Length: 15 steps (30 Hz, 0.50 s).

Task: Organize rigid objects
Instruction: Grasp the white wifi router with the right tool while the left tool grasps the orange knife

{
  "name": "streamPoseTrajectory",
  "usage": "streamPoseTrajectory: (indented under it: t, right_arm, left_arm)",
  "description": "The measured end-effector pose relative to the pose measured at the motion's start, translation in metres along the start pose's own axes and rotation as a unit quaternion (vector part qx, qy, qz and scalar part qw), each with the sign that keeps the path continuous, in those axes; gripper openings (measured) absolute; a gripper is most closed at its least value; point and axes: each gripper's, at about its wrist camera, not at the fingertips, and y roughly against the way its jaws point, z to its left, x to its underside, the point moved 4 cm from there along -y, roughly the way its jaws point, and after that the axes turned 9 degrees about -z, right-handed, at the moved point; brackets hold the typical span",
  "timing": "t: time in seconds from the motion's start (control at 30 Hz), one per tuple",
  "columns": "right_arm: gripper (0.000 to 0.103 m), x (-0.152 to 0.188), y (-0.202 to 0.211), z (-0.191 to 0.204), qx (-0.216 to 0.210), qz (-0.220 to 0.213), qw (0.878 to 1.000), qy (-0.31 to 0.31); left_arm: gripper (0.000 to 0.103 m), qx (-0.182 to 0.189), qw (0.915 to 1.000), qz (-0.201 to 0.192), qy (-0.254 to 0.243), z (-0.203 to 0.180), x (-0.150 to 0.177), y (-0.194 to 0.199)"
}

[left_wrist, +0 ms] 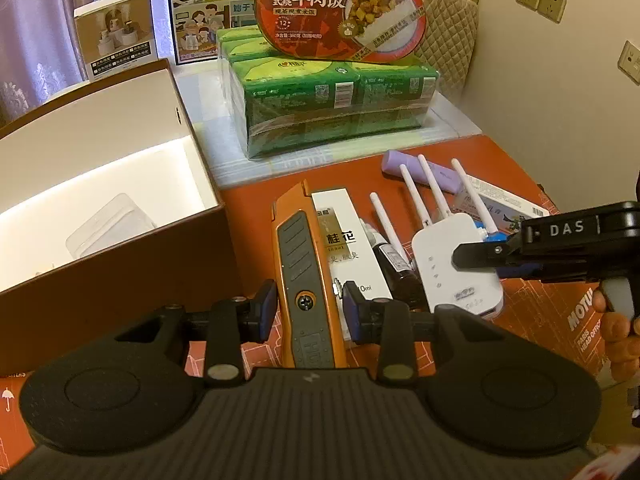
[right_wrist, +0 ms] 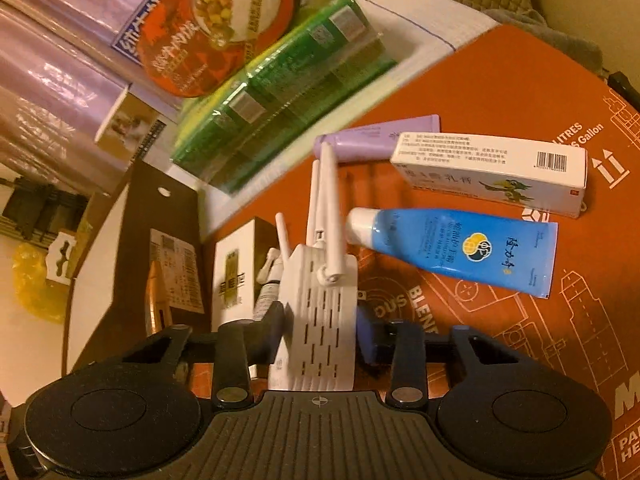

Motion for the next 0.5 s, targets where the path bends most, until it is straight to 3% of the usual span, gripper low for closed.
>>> streamPoseTrajectory:
  t: [0.5]
  right_arm:
    - [0.029, 0.004, 0.038, 0.026, -0.012, -0.034, 0.999, 0.031]
  left_arm:
    - [0.03, -0.001, 0.9996, -0.023, 0.017, 0.012, 0.002, 0.031]
